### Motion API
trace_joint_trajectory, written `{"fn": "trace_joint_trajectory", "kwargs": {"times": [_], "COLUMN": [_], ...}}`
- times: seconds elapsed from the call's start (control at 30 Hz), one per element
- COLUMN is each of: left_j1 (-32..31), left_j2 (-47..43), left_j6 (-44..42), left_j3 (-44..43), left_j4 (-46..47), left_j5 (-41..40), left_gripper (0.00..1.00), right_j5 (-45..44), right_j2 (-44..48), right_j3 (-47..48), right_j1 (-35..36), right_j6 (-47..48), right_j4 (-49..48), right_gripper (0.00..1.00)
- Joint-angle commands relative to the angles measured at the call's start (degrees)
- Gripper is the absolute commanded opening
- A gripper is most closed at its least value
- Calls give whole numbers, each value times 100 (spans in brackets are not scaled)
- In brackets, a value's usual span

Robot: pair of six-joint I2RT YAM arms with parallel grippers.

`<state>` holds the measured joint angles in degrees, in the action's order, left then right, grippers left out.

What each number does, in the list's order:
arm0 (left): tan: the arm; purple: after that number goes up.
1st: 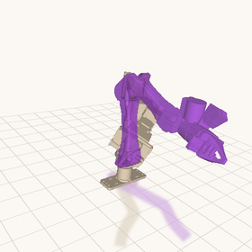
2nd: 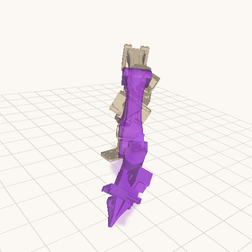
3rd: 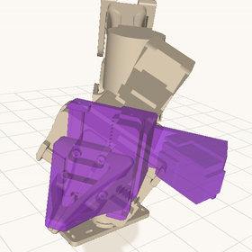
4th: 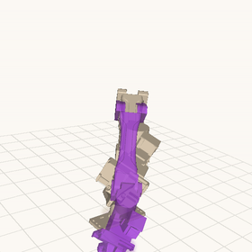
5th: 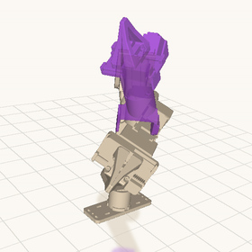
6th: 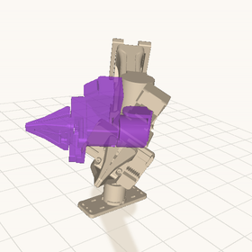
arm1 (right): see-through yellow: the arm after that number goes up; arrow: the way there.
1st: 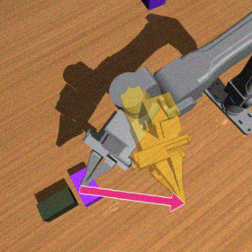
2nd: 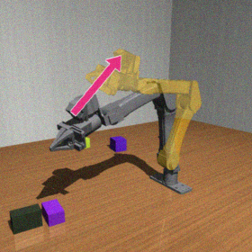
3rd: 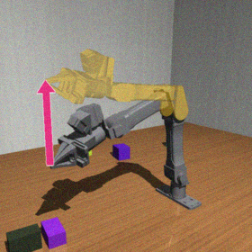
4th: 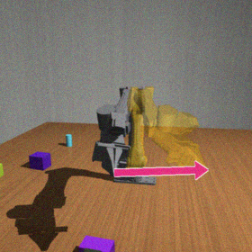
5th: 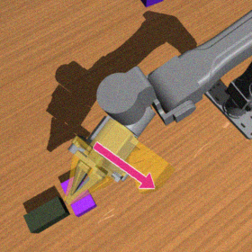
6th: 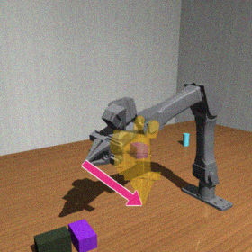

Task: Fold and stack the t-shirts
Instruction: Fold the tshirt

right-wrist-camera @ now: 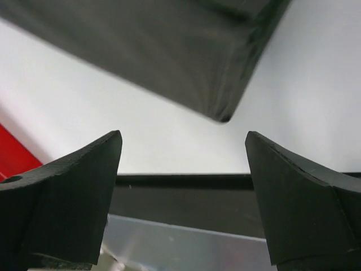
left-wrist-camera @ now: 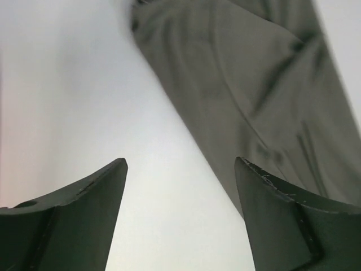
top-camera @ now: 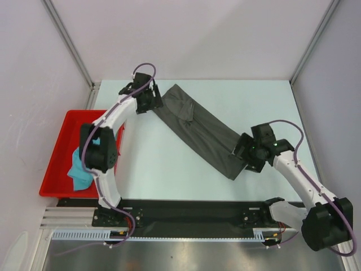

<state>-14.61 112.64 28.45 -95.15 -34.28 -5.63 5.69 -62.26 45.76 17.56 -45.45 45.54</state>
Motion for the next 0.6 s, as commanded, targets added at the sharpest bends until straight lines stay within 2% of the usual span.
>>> {"fn": "trace_joint_trajectory", "kwargs": {"times": [0.0, 0.03, 0.07, 0.1, 0.17, 0.23, 0.27, 0.3, 0.4, 0.5, 0.57], "left_j1": [-453, -594, -917, -1095, -1681, -2096, -2290, -2631, -3299, -3635, -3532], "left_j2": [-1171, -1331, -1672, -1823, -2104, -2421, -2466, -2475, -2274, -1904, -1982], "left_j6": [160, 239, 440, 564, 1037, 1407, 1844, 2066, 2576, 2613, 2640], "left_j3": [549, 916, 1381, 1385, 2139, 2857, 3062, 3404, 3618, 3338, 3433], "left_j4": [-219, -219, -80, -79, 307, 902, 1106, 1534, 2073, 1996, 2065], "left_j5": [-53, 35, 296, 456, 928, 1133, 1352, 1484, 1644, 1539, 1468], "left_gripper": [81, 79, 75, 72, 64, 60, 56, 55, 55, 58, 62], "right_j5": [-96, 10, 11, 11, 20, -86, -86, -138, -287, -306, -236], "right_j2": [-75, -232, -469, -471, -883, -1338, -1489, -1621, -2140, -2396, -2562], "right_j3": [161, 179, 257, 258, 372, 538, 600, 688, 1039, 1330, 1470], "right_j1": [-892, -1095, -1445, -1596, -2008, -2177, -2239, -2335, -2415, -2538, -2617], "right_j6": [712, 765, 879, 950, 1134, 1292, 1380, 1555, 2003, 2329, 2654], "right_j4": [-87, -176, -316, -422, -685, -888, -993, -1107, -1223, -1266, -1371], "right_gripper": [93, 91, 83, 78, 68, 63, 58, 56, 59, 67, 70]}}
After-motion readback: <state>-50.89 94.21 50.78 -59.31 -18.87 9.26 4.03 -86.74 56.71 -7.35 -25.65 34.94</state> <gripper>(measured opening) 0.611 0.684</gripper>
